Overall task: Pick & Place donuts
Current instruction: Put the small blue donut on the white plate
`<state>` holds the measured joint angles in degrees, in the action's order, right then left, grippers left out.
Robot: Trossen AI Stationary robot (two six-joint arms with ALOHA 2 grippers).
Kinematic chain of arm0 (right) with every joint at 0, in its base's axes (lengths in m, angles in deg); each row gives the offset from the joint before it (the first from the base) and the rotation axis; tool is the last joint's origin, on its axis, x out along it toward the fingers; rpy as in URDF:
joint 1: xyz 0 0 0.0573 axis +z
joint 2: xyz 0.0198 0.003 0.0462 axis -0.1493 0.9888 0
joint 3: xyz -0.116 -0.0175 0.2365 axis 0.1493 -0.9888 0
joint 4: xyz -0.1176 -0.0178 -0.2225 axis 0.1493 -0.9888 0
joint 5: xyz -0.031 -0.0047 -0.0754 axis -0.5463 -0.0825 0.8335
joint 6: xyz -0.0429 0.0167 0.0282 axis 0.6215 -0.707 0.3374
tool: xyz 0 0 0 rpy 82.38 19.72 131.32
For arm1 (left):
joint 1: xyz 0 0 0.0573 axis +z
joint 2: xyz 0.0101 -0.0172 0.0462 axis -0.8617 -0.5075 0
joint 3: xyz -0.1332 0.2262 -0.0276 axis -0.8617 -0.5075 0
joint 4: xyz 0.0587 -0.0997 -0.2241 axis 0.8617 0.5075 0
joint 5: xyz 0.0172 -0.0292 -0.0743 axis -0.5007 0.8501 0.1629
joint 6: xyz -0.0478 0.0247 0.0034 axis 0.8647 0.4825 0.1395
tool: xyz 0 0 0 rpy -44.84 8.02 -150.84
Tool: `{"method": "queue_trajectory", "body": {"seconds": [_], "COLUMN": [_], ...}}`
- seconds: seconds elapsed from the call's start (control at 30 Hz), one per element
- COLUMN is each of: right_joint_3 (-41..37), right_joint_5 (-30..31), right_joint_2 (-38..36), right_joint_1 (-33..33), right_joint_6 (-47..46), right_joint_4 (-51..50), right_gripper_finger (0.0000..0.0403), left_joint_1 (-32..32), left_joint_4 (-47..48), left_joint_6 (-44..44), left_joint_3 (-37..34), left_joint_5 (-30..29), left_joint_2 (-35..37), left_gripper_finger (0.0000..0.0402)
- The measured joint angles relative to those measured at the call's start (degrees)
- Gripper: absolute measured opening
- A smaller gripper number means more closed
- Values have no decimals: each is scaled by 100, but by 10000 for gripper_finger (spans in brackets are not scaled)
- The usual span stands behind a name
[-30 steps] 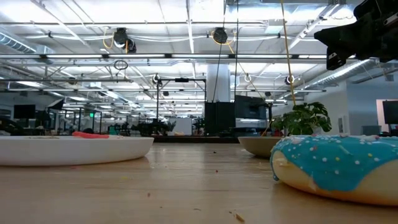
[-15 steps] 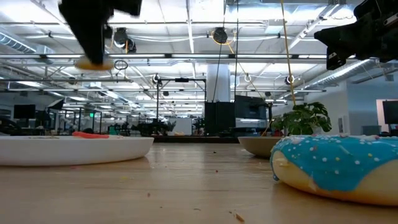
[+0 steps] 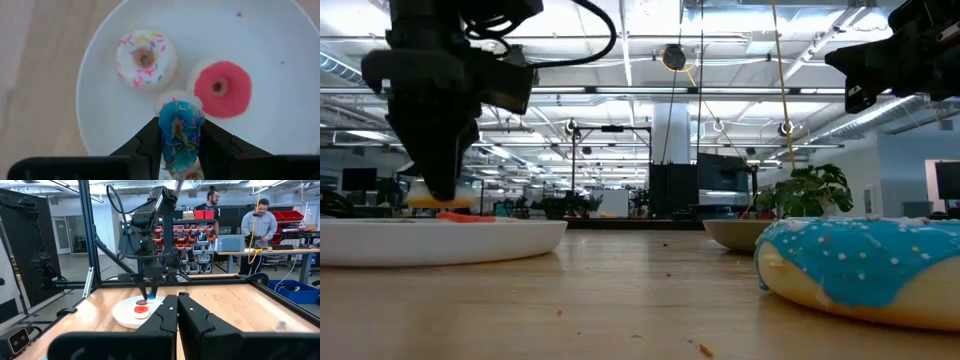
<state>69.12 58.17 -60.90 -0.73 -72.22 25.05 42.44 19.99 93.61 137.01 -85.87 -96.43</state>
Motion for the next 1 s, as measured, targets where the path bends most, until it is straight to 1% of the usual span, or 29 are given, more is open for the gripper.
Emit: {"method": "queue_trajectory", "body": {"seconds": [0.1, 0.3, 0.47, 0.6, 0.7, 0.87, 1.0], "right_joint_3": [0, 0, 0, 0, 0, -1, 0], "right_joint_5": [0, 7, 7, 9, 9, 9, 9], "right_joint_2": [0, 0, 0, 0, 0, 0, 0], "right_joint_1": [0, 0, 1, 1, 0, 1, 2], "right_joint_6": [-2, 5, 9, 0, 1, 0, 9], "right_joint_4": [-8, -3, -3, -3, -2, -1, -1], "right_gripper_finger": [0, 0, 0, 0, 0, 0, 0], "left_joint_1": [17, 20, 22, 4, 0, 0, 0], "left_joint_4": [-315, -417, -410, -543, -618, -598, -570], "left_joint_6": [-7, 195, 229, 156, 126, 12, -33], "left_joint_3": [-243, -478, -561, -561, -561, -561, -534], "left_joint_5": [-100, -136, -203, -98, -40, 83, 97], "left_joint_2": [2, 2, -30, -31, -31, -31, -31], "left_gripper_finger": [108, 108, 108, 116, 145, 220, 271]}}
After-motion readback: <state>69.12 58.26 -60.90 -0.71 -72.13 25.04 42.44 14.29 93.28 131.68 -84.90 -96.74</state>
